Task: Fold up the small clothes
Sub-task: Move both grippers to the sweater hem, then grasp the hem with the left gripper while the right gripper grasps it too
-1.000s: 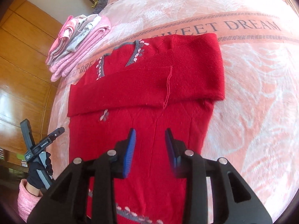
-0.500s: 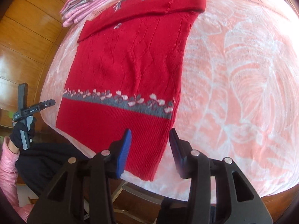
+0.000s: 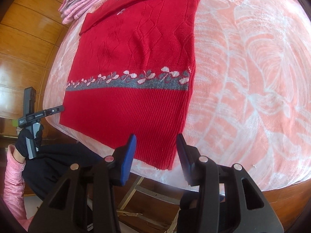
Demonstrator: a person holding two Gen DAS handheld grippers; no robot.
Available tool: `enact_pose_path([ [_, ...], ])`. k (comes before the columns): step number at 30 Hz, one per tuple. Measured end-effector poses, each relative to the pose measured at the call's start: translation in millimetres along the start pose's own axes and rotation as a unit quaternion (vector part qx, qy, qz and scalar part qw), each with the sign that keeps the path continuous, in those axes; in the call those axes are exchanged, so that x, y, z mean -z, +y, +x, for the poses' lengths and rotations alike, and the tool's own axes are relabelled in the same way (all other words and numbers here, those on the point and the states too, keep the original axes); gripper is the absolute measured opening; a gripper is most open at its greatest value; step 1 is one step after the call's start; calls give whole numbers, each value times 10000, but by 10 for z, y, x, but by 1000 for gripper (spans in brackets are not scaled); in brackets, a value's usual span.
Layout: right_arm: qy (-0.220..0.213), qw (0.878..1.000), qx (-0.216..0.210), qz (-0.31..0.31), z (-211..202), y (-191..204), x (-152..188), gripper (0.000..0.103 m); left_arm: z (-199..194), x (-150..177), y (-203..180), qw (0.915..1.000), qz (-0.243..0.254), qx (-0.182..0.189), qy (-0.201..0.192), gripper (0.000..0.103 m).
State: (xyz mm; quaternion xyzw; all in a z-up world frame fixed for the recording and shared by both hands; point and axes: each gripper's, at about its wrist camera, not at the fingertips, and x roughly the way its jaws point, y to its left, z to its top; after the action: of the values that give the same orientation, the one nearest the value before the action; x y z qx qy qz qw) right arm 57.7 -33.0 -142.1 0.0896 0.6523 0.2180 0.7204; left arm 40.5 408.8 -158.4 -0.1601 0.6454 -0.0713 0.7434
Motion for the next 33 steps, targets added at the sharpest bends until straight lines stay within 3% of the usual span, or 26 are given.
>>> enact_pose_path([
  [4, -37, 10000, -15, -20, 9, 47, 46, 44, 18, 58, -52, 10000, 37, 0, -32, 70],
  [10, -132, 9998, -38, 116, 1, 24, 61, 45, 46, 183, -174, 9989, 18, 460, 4, 65],
  [12, -120, 9998, -23, 164, 15, -7, 72, 46, 62, 208, -197, 9984, 42, 555, 9, 39],
  [16, 0, 9997, 49, 227, 92, -71, 95, 47, 102, 212, -159, 9972, -48, 741, 64, 14],
  [28, 239, 9987, -123, 432, 296, -248, 141, 48, 171, 200, -52, 9947, -338, 967, 132, 13],
  [31, 199, 9990, -120, 392, 314, -255, 153, 43, 162, 196, -67, 9949, -308, 956, 106, 12],
  [33, 164, 9990, -175, 390, 306, -256, 161, 32, 153, 195, -88, 9950, -261, 956, 81, 11],
])
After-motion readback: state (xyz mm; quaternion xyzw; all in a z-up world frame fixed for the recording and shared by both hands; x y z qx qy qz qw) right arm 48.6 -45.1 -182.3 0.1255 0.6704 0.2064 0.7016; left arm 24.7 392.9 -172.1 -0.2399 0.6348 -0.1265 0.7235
